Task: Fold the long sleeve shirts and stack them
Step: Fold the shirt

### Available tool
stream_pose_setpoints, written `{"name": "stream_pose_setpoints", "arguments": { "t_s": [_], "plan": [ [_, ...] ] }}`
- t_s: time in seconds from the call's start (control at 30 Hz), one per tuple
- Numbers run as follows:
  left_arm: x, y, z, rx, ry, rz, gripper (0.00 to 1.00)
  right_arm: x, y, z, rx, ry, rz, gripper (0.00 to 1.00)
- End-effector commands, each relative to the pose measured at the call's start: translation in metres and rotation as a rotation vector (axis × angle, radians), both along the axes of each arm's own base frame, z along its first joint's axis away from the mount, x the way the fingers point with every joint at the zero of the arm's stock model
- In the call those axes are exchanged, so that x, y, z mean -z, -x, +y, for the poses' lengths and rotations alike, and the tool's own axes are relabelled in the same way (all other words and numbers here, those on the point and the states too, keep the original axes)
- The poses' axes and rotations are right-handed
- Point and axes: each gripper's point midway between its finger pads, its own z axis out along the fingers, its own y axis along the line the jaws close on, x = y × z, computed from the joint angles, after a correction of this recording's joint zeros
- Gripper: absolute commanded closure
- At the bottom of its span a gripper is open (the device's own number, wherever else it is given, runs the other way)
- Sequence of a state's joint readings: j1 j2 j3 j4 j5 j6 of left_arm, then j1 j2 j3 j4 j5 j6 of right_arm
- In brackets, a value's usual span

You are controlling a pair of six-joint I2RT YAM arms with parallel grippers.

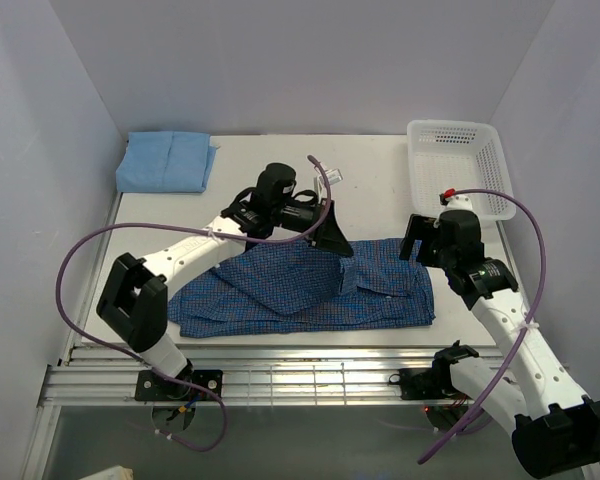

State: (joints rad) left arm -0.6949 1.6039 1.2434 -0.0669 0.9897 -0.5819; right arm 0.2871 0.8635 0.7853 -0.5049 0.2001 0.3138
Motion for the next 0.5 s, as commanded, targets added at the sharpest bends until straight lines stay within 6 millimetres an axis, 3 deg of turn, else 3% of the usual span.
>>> {"name": "stream_pose_setpoints", "arguments": {
  "t_s": [0.0, 0.4, 0.47],
  "plan": [
    [-0.012, -0.004, -0.012, 0.048, 0.043, -0.038, 1.0, -0.001, 0.001, -0.003, 0.015, -0.001, -0.015, 0.1],
    [0.054, -0.039, -0.042, 0.015, -0.074, 0.064, 1.0, 0.002, 0.003, -0.003, 0.017, -0.018, -0.007, 0.1],
    [0.066, -0.045, -0.048, 0.002, -0.104, 0.074, 0.92, 0.003, 0.003, -0.003, 0.017, -0.019, 0.001, 0.1]
  ]
}}
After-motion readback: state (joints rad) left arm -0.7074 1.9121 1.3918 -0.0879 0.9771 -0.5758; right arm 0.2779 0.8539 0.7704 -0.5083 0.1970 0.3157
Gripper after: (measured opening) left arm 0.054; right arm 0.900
